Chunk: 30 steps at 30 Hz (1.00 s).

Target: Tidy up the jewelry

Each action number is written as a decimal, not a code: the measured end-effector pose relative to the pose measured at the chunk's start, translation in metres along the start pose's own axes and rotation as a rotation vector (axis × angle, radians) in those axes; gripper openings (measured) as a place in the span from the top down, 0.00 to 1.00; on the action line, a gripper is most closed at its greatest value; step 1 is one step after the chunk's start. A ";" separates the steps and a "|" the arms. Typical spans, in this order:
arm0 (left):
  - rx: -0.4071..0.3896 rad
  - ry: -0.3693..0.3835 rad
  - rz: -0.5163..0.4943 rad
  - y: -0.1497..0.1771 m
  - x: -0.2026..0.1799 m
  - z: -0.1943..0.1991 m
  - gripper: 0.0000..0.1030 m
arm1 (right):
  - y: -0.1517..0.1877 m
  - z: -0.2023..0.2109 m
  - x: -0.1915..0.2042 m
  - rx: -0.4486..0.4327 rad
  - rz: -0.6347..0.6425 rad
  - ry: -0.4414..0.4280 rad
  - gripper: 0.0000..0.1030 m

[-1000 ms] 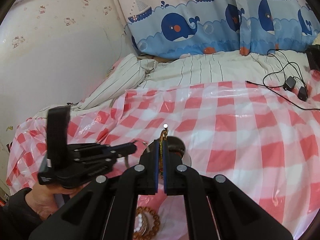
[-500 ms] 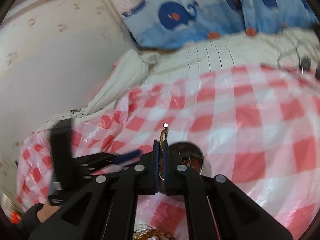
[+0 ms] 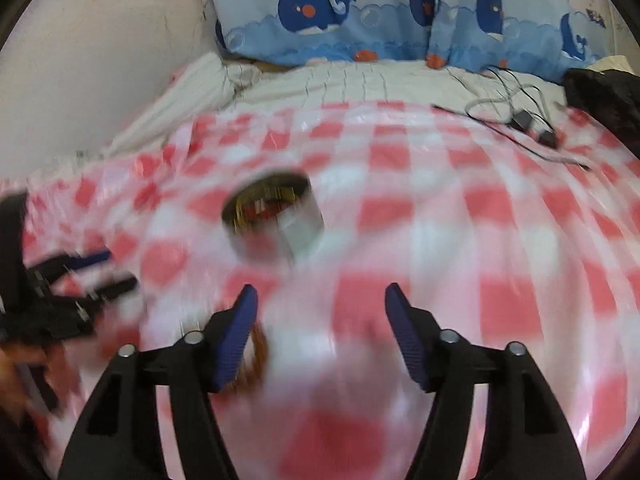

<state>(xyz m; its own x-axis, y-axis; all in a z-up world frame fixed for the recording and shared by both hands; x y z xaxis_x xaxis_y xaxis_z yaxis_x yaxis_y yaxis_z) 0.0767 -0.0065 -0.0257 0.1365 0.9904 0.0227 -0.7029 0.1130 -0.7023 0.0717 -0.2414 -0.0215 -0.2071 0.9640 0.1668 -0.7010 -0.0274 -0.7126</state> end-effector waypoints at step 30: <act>-0.016 -0.061 -0.054 0.001 -0.026 0.000 0.07 | 0.027 -0.010 0.014 0.043 -0.017 0.008 0.26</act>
<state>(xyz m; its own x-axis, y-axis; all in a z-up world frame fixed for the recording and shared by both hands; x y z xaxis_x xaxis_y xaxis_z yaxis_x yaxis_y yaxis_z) 0.0729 -0.0325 -0.0269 0.1301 0.9860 0.1038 -0.6841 0.1651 -0.7105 0.0566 -0.2262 -0.0455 -0.1898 0.9665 0.1728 -0.7331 -0.0225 -0.6798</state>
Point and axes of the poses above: each gripper's, at about its wrist camera, not at the fingertips, and z roughly against the way its jaws point, x to its left, y to its underside, the point moved 9 cm from there along -z, roughly the way its jaws point, and after that the axes turned 2 degrees about -x, right-handed, at the moved point
